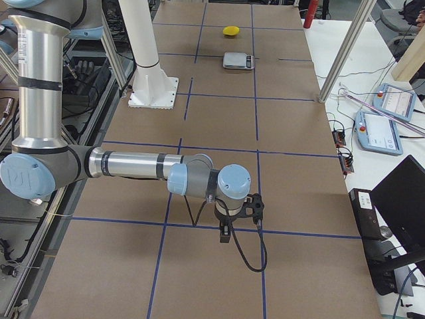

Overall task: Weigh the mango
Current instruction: 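Move the left gripper down toward the yellow mango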

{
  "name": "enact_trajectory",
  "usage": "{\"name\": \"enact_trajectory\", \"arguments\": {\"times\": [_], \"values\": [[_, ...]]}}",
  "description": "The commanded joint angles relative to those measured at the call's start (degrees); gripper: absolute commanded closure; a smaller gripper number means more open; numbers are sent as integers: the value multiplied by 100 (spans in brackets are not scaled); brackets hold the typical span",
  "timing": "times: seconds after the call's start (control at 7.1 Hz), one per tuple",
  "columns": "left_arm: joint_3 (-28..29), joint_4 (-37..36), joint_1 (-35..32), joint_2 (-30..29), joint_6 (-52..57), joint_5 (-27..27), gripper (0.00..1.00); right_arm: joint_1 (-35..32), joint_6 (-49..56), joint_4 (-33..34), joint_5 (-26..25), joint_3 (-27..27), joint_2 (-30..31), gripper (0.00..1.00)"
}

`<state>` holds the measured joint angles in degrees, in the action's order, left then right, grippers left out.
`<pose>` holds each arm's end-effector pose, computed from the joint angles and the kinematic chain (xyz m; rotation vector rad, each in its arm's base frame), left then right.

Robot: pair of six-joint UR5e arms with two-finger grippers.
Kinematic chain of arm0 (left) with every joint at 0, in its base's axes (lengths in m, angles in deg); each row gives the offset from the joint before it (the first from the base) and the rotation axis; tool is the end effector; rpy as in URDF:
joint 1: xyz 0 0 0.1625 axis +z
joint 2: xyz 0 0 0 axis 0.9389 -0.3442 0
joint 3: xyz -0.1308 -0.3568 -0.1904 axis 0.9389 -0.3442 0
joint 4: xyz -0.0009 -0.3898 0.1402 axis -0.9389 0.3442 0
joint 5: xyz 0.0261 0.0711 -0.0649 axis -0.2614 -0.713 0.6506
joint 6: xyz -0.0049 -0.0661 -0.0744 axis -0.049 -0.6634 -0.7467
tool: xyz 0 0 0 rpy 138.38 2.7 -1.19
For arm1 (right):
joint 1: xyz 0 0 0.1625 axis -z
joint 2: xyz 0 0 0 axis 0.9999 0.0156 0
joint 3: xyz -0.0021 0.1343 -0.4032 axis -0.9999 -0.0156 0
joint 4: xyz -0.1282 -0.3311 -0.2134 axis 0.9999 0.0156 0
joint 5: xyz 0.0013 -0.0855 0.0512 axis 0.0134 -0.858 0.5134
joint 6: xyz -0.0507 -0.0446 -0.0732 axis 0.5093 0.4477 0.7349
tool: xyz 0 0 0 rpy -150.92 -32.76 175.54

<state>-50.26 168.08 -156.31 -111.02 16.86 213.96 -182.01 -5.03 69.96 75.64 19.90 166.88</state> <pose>-0.0348 -0.4641 0.6231 0.1462 0.7784 0.1391 0.0859 -0.4408 0.6663 -0.0319 -0.7828 -0.0287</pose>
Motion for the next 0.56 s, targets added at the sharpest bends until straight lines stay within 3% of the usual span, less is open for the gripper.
{"name": "enact_trajectory", "arguments": {"times": [0.0, 0.28, 0.42], "values": [[87, 1831, 985, 416, -2142, 62, 0, 0, 0, -4, 0, 0, -3, 0], [122, 2207, 1925, 400, -3352, -130, 0, 0, 0, -4, 0, 0, -3, 0], [270, 2251, 2199, 321, -3513, -488, 0, 0, 0, 5, 0, 0, -3, 0]]}}
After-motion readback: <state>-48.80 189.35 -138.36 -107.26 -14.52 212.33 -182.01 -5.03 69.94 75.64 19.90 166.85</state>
